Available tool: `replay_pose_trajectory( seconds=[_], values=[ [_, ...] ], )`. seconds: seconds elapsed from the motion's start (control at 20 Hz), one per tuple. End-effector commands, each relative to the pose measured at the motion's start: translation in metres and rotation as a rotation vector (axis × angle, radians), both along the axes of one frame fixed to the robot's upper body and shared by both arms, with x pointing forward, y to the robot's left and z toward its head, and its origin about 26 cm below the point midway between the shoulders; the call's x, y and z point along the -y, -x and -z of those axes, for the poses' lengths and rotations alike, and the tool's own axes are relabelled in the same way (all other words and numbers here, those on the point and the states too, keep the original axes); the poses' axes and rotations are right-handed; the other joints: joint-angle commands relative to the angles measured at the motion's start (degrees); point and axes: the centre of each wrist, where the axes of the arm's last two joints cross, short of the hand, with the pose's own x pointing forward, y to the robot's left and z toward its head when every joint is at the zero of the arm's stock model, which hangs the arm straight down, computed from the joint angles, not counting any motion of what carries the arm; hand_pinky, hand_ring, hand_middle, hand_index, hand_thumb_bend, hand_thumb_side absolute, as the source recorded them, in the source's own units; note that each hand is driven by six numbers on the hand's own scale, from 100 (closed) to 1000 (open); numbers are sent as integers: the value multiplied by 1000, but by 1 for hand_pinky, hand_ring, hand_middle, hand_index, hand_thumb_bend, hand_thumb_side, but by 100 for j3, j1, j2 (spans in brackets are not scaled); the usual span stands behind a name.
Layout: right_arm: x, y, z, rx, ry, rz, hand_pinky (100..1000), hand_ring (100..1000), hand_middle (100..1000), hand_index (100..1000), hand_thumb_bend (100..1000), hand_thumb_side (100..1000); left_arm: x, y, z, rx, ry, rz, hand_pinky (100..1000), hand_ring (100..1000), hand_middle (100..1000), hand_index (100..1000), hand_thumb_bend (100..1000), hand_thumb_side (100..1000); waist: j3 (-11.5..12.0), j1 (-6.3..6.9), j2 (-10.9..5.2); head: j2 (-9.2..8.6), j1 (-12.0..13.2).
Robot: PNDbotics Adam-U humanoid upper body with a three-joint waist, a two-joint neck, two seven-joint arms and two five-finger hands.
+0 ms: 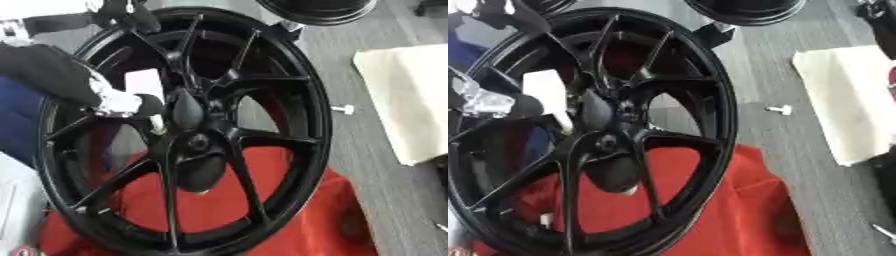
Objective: Pull the pin out of the wheel hub.
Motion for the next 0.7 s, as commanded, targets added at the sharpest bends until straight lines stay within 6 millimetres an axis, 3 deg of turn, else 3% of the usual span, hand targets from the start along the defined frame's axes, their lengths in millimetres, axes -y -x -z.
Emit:
replay_pose_trajectory(
  seconds=[0.05,0.25,0.55,0.7],
  values=[
    [-2,2,-9,25,19,-10,784,596,552,672,100,542,-4,-5,-4,-79,-37,-102,910,906,838,895,496,455,-20,-20,-62,-90,5],
    [-2,2,-9,26,17,-10,784,596,552,671,100,543,-8,-13,0,-74,-36,-127,903,903,835,882,455,437,-37,-28,9,-131,26],
    [-3,2,-9,29,15,-12,784,596,552,671,100,544,-10,-18,7,-133,-56,-132,890,888,825,865,465,451,-49,-37,99,-160,40],
    [-3,2,-9,30,12,-11,784,595,551,671,100,544,-10,-20,9,-156,-65,-133,885,882,818,868,479,460,-59,-40,127,-260,37]
  ],
)
